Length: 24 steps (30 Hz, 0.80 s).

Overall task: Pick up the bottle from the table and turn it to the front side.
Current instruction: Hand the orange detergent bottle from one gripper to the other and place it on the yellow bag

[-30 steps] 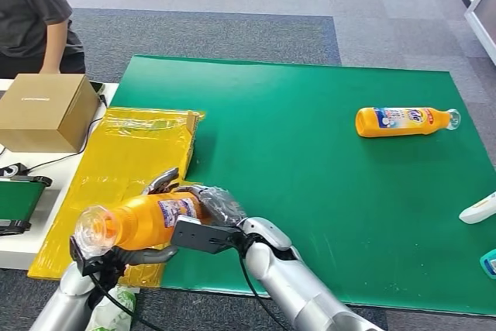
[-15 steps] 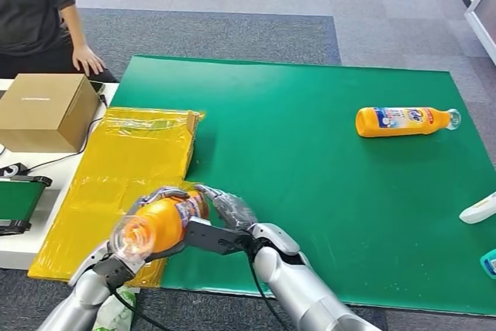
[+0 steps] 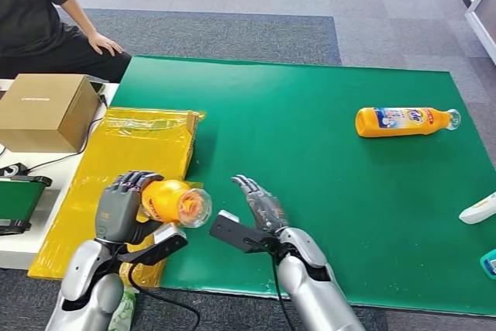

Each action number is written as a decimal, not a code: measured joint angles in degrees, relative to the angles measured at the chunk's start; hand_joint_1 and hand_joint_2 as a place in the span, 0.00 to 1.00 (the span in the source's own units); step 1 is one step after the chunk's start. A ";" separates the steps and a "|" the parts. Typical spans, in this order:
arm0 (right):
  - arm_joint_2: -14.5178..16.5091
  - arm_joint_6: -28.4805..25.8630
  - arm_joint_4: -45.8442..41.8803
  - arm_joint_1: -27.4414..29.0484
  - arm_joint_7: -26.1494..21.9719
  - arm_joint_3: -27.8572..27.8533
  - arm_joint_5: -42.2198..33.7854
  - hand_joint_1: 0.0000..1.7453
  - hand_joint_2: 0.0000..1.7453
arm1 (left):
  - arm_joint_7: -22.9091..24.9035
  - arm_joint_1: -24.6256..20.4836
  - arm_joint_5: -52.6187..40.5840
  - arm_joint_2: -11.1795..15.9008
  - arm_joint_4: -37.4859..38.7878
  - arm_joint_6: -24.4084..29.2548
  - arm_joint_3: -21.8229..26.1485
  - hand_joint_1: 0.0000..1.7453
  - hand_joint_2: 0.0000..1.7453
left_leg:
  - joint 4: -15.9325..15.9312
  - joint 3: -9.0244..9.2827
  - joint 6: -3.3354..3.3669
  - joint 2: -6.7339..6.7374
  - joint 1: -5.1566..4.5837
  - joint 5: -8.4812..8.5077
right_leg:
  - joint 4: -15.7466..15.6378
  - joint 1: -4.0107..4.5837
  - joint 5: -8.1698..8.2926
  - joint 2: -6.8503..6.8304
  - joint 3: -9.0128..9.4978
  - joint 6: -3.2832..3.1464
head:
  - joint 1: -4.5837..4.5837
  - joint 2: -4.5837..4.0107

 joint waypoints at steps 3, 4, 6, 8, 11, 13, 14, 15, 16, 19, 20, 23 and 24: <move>-0.64 1.49 -6.51 2.89 -0.20 -3.11 0.93 0.00 1.00 | 6.26 0.08 -8.04 -0.14 0.14 -0.08 2.36 0.72 1.00 | 0.00 0.00 0.00 0.00 0.01 0.00 | 0.00 0.00 -0.01 0.00 0.00 0.00 | 0.01 0.00; -0.82 1.94 -8.56 3.85 -0.37 -3.92 1.09 0.00 1.00 | 7.72 0.07 -9.94 -0.14 0.29 -0.20 3.12 0.71 1.00 | 0.00 -0.01 0.00 0.00 0.00 -0.01 | 0.00 0.00 -0.01 0.00 0.00 0.00 | 0.02 -0.01; -1.15 2.68 -12.12 5.63 -0.76 -5.19 1.19 0.00 1.00 | 9.44 0.01 -12.17 -0.04 0.85 -0.51 4.62 0.68 1.00 | 0.00 -0.01 0.00 0.00 0.00 -0.02 | 0.00 -0.01 -0.02 0.00 0.00 0.00 | 0.01 -0.02; -1.50 3.44 -15.16 7.40 -1.28 -6.04 1.08 0.00 1.00 | 10.32 -0.18 -13.94 0.18 1.81 -1.14 5.93 0.66 1.00 | 0.00 -0.01 0.00 0.01 0.00 -0.03 | -0.02 -0.02 -0.03 0.00 -0.01 0.01 | 0.02 -0.01; -2.11 4.36 -18.96 10.16 -2.51 -6.88 0.43 0.00 1.00 | 10.83 -0.95 -17.10 0.74 4.26 -2.07 7.16 0.60 1.00 | 0.00 -0.01 0.01 0.00 0.00 -0.05 | -0.03 -0.02 -0.04 -0.01 -0.01 0.02 | 0.01 -0.02; -2.65 4.69 -20.78 11.69 -3.44 -7.24 -0.57 0.00 1.00 | 10.82 -1.80 -18.48 1.25 6.43 -2.35 7.40 0.53 1.00 | 0.00 -0.01 0.01 0.00 0.00 -0.05 | -0.03 -0.02 -0.04 0.00 0.00 0.02 | 0.01 -0.01; -2.92 4.83 -21.47 12.25 -3.95 -7.39 -1.32 0.00 1.00 | 10.65 -2.32 -18.81 1.53 7.69 -2.40 7.39 0.45 1.00 | 0.00 0.00 0.01 0.00 0.00 -0.05 | -0.03 -0.02 -0.04 0.00 0.00 0.02 | 0.01 -0.01; -3.20 4.97 -22.03 12.68 -4.46 -7.52 -2.19 0.00 1.00 | 10.37 -2.93 -18.94 1.83 8.97 -2.42 7.31 0.39 1.00 | 0.00 0.00 0.01 0.00 -0.01 -0.05 | -0.03 -0.02 -0.04 0.00 0.01 0.02 | 0.01 0.00; -3.45 5.11 -22.45 12.98 -4.92 -7.63 -3.10 0.00 1.00 | 10.01 -3.59 -18.94 2.14 10.22 -2.44 7.19 0.34 1.00 | 0.00 0.01 0.01 0.00 -0.01 -0.05 | -0.03 -0.02 -0.04 0.00 0.01 0.02 | 0.02 0.01; -4.57 5.50 -23.80 13.70 -6.22 -8.36 -6.39 0.00 1.00 | 9.32 -5.80 -18.71 2.86 13.99 -2.87 6.21 0.09 1.00 | 0.00 0.05 0.02 -0.01 -0.01 -0.03 | -0.03 -0.03 -0.03 -0.01 0.05 0.04 | 0.02 -0.01; -5.07 5.63 -24.36 13.96 -6.62 -8.75 -7.44 0.00 1.00 | 9.26 -6.56 -18.63 2.96 15.20 -3.13 5.67 0.02 1.00 | 0.00 0.05 0.02 -0.01 -0.01 -0.03 | -0.03 -0.03 -0.02 -0.02 0.06 0.04 | 0.02 0.00; -6.56 6.21 -26.05 14.98 -7.50 -10.01 -9.89 0.00 1.00 | 8.91 -8.21 -18.09 2.90 18.00 -3.61 3.81 0.00 1.00 | 0.01 0.05 0.03 -0.02 -0.02 -0.02 | -0.03 -0.04 0.01 -0.01 0.06 0.07 | 0.01 -0.01; -7.03 6.42 -26.62 15.40 -7.74 -10.49 -10.60 0.00 1.00 | 8.46 -8.57 -17.30 2.76 18.63 -3.65 3.13 0.00 1.00 | 0.01 0.04 0.03 -0.02 -0.02 -0.02 | -0.03 -0.05 0.02 -0.01 0.05 0.07 | 0.02 -0.02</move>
